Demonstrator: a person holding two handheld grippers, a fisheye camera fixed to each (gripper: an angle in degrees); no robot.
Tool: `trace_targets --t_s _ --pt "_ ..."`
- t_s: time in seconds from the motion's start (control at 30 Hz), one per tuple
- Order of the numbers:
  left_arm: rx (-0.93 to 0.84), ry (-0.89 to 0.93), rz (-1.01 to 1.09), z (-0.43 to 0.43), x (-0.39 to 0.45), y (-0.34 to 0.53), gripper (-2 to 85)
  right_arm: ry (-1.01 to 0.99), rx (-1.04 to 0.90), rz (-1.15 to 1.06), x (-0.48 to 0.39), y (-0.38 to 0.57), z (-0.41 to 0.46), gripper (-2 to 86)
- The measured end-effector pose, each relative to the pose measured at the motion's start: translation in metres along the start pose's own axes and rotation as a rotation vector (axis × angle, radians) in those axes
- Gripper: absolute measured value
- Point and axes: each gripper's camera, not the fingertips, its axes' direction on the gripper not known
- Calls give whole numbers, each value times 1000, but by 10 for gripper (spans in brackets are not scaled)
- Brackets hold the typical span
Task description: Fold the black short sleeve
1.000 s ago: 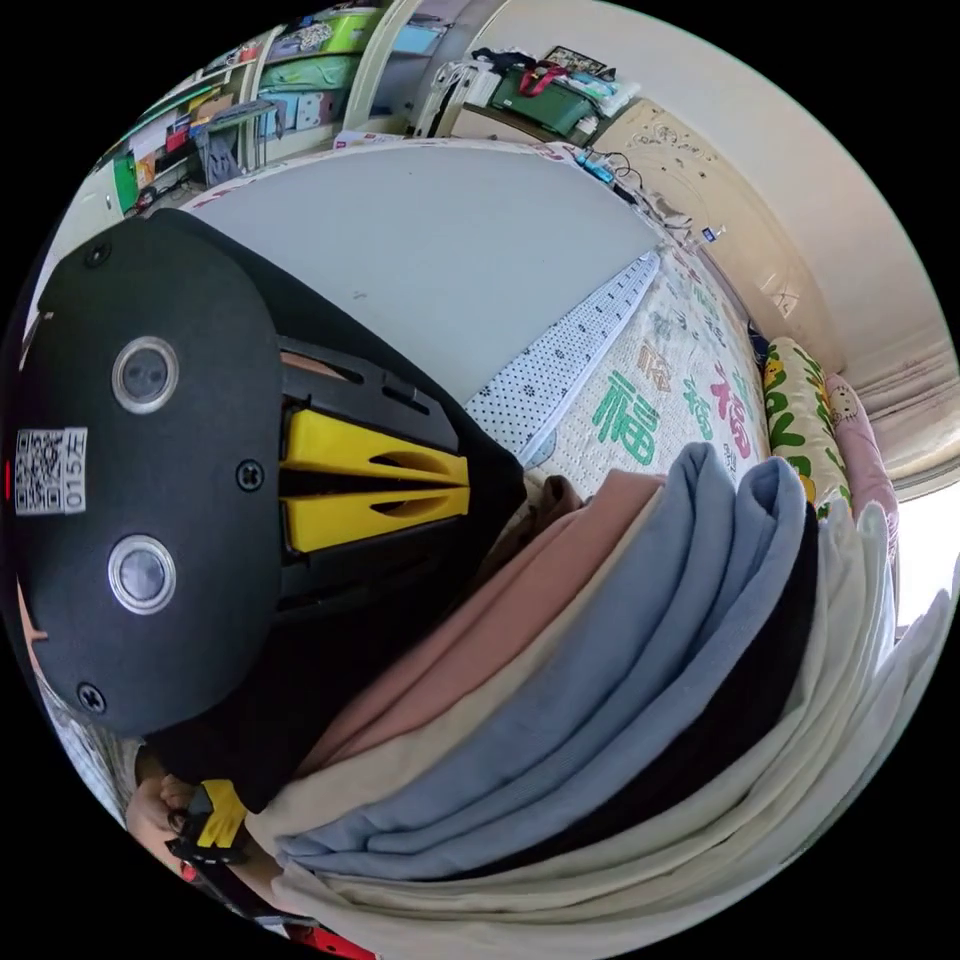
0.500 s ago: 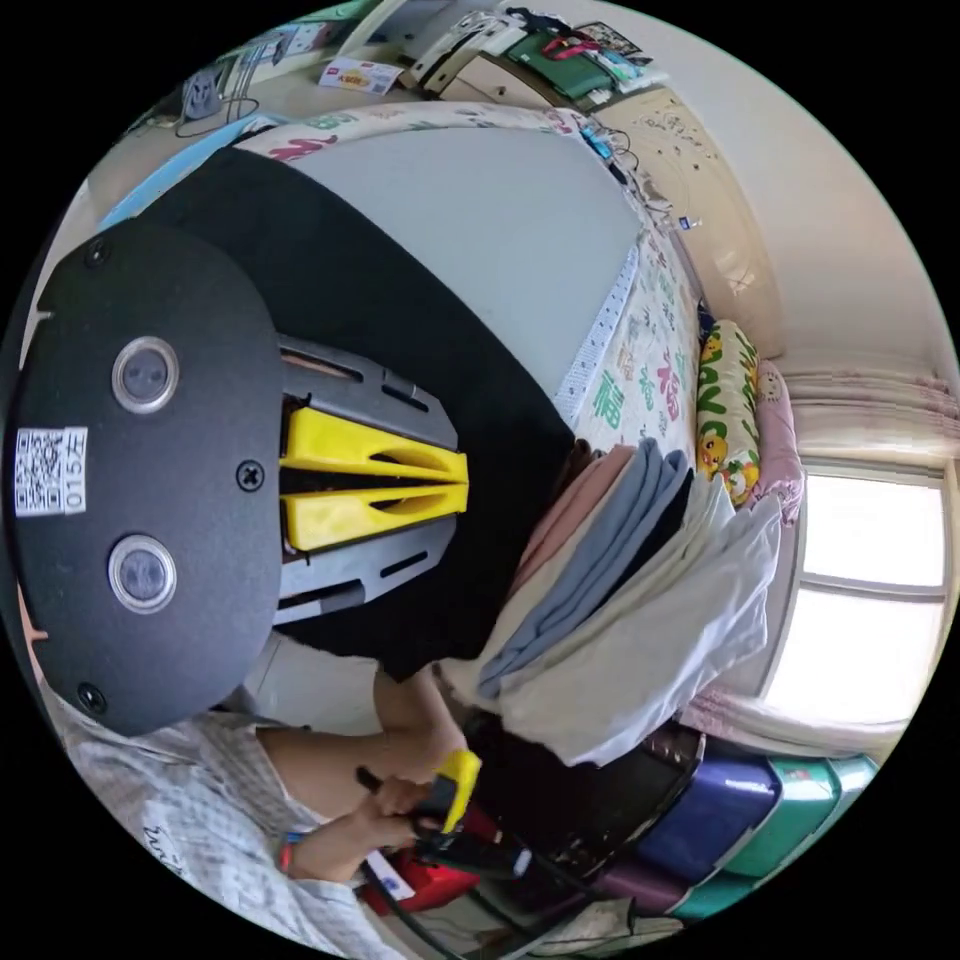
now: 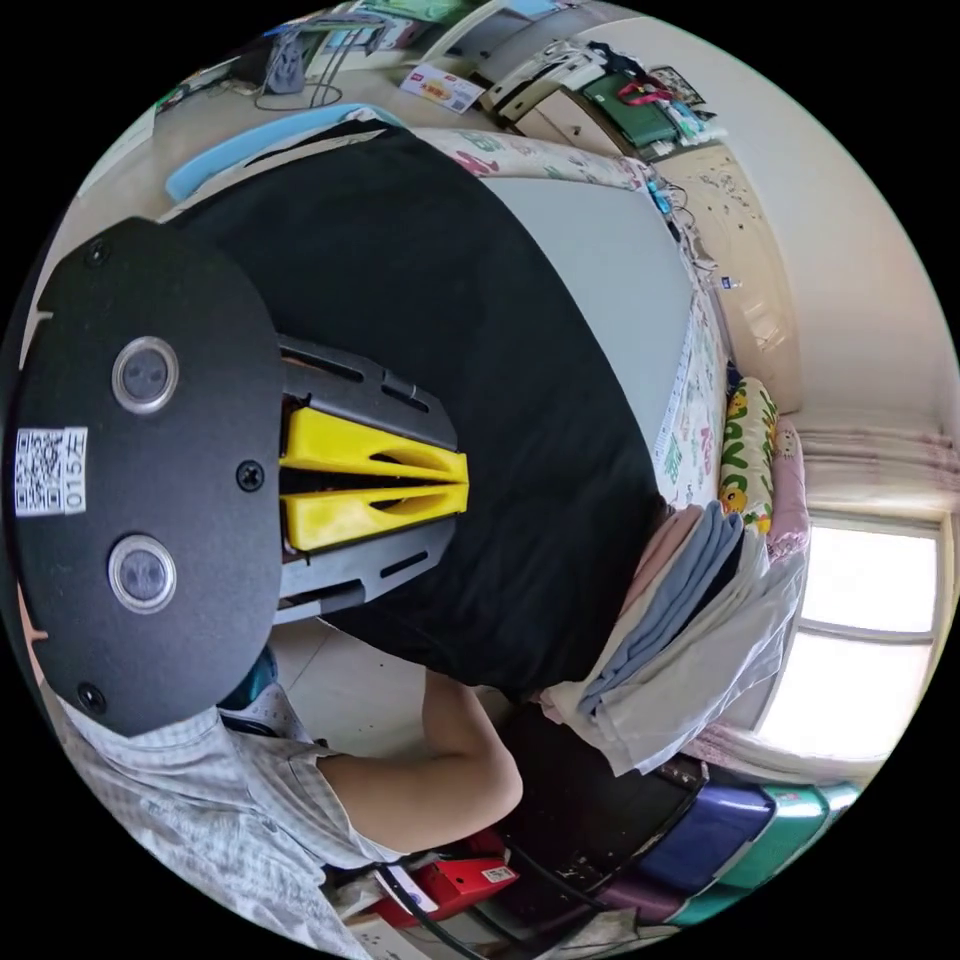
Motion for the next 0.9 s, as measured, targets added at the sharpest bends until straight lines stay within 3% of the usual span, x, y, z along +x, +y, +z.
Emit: trace_targets --t_s 0.17,0.3,0.5,0.67,0.83,0.9 --pt "18 23 -3 2 -8 11 -8 63 4 -22 -12 -34 -10 -6" --pt "21 41 -10 3 -16 17 -8 309 -104 -148 -29 -66 -7 -6" --pt "35 94 -24 2 -25 33 -7 239 -52 -143 -39 -88 -18 -8" --pt "100 154 -78 1 -35 60 -7 369 -52 -250 -43 -90 -17 -10" --pt "145 156 -64 -2 -37 80 -7 220 -35 -172 -6 -47 -12 -9" --pt "163 160 -72 -2 -39 87 -8 70 -113 -176 5 15 7 -8"
